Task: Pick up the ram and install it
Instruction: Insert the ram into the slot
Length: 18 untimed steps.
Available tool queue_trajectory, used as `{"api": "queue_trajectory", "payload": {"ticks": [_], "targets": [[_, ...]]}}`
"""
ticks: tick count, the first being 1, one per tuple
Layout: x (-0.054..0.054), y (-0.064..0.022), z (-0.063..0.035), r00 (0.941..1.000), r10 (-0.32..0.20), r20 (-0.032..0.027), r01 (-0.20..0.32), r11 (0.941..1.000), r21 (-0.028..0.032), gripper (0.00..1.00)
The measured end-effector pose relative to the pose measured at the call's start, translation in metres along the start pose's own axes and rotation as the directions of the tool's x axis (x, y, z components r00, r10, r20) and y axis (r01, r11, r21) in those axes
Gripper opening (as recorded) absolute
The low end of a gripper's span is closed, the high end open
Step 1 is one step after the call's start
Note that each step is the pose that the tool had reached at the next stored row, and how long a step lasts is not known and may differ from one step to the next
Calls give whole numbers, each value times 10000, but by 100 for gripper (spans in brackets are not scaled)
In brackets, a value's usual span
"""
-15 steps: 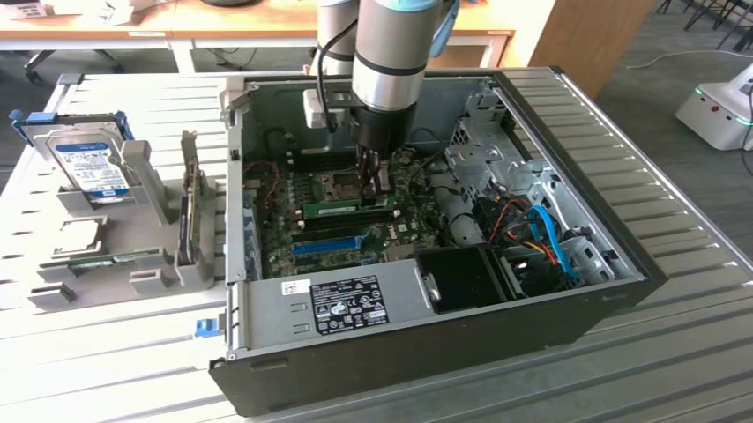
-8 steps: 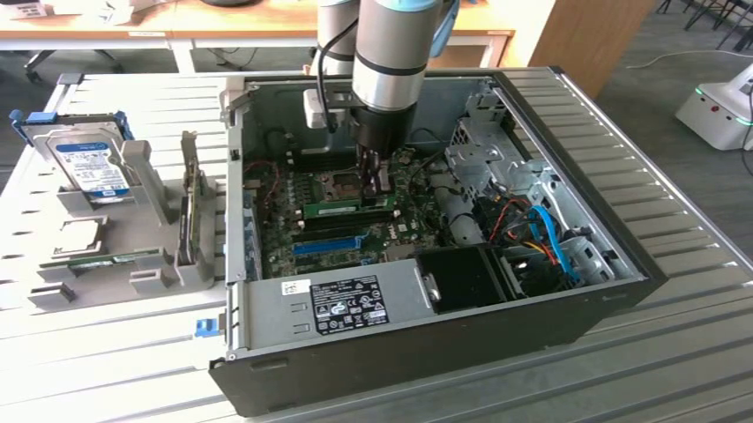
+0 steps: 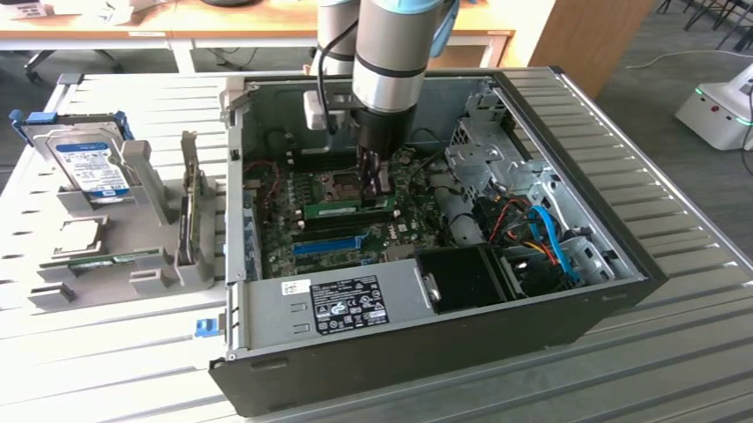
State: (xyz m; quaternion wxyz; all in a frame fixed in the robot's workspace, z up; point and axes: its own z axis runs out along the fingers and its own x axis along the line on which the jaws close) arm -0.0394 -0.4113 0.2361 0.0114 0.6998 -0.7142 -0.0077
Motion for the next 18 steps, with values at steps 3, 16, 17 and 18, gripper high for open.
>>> {"api": "queue_trajectory", "payload": {"ticks": [3, 16, 17, 18], "targets": [[0, 0, 20, 10000, 0, 0, 0, 10000, 0, 12], [0, -1, 50, 10000, 0, -2, 0, 10000, -1, 12], [0, -1, 50, 10000, 0, -3, 0, 10000, -1, 12], [0, -1, 50, 10000, 0, -2, 0, 10000, -1, 12]]}}
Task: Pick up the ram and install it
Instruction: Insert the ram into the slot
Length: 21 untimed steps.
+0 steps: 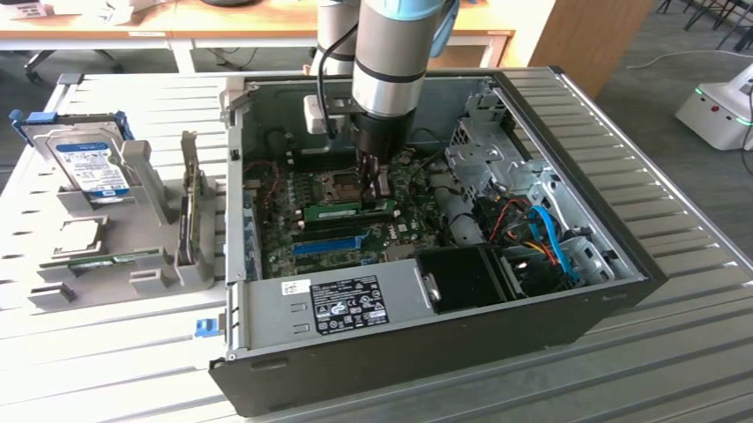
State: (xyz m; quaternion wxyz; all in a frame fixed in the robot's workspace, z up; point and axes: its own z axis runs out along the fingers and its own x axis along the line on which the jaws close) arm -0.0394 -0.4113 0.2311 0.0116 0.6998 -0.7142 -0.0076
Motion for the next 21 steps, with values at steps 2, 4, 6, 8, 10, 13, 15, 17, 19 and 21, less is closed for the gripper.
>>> {"api": "queue_trajectory", "payload": {"ticks": [2, 4, 6, 8, 10, 13, 15, 17, 19, 21], "targets": [[1, 0, 2, 10000, 1, 4, -1, 10000, 2, 12], [4, 0, 2, 10000, 2, 4, -2, 10000, 2, 12], [6, 0, 1, 10000, 0, 2, 0, 10000, 1, 12], [6, 0, 1, 10000, 0, 2, 0, 10000, 1, 12], [7, 0, 1, 10000, 0, 2, 0, 10000, 1, 12], [11, 0, 1, 10000, 0, 2, 0, 10000, 1, 12], [11, 0, 1, 10000, 0, 1, 0, 10000, 1, 12], [12, 0, 3, 10000, -1, 2, 1, 10000, 1, 12], [11, 0, 10, 10000, 0, 3, 0, 10000, 1, 12], [11, -1, 14, 10000, 0, 1, 0, 10000, 0, 12]]}}
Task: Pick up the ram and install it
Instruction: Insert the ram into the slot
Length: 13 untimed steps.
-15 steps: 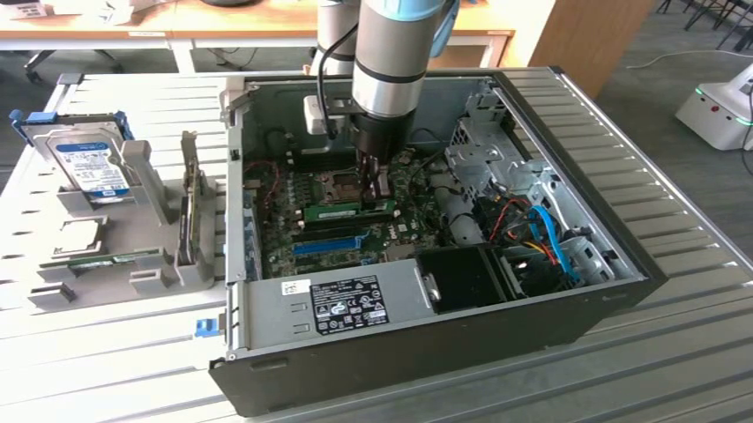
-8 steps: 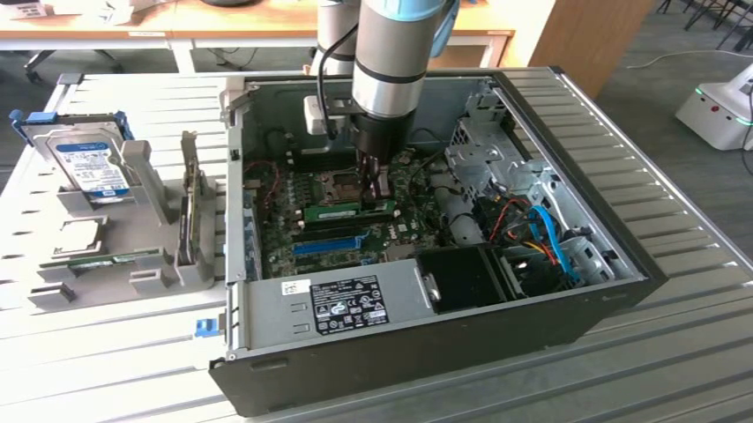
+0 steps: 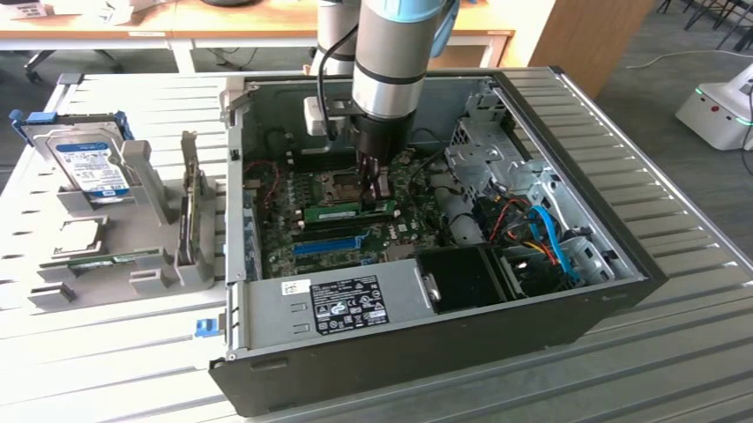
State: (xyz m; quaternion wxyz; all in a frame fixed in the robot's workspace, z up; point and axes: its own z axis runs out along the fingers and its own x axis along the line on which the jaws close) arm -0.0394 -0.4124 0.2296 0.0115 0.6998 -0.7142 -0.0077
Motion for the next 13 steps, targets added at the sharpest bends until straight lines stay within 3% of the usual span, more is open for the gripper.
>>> {"api": "queue_trajectory", "payload": {"ticks": [13], "targets": [[0, 0, 11, 10000, 0, 1, 0, 10000, 1, 12]]}}
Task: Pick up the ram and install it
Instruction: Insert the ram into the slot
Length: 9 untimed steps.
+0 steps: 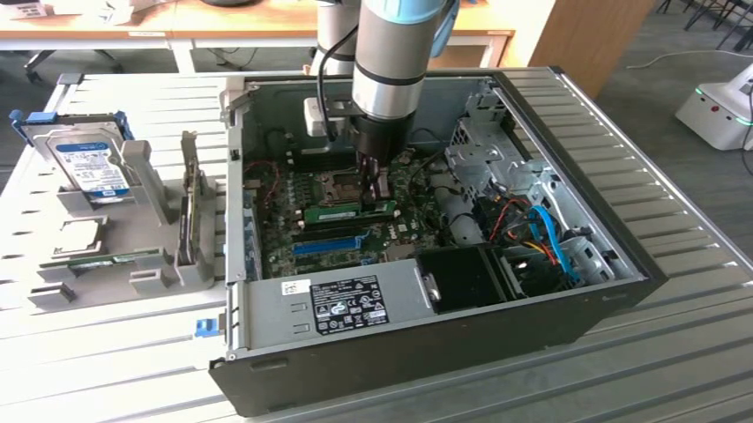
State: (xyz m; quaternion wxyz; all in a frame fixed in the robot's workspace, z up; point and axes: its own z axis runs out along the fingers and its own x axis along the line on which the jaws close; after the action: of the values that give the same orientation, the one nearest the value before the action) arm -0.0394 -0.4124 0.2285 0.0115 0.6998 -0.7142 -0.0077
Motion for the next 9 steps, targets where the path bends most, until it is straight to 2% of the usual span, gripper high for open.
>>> {"api": "queue_trajectory", "payload": {"ticks": [9], "targets": [[0, 0, 14, 10000, 0, 0, 0, 10000, 0, 12]]}}
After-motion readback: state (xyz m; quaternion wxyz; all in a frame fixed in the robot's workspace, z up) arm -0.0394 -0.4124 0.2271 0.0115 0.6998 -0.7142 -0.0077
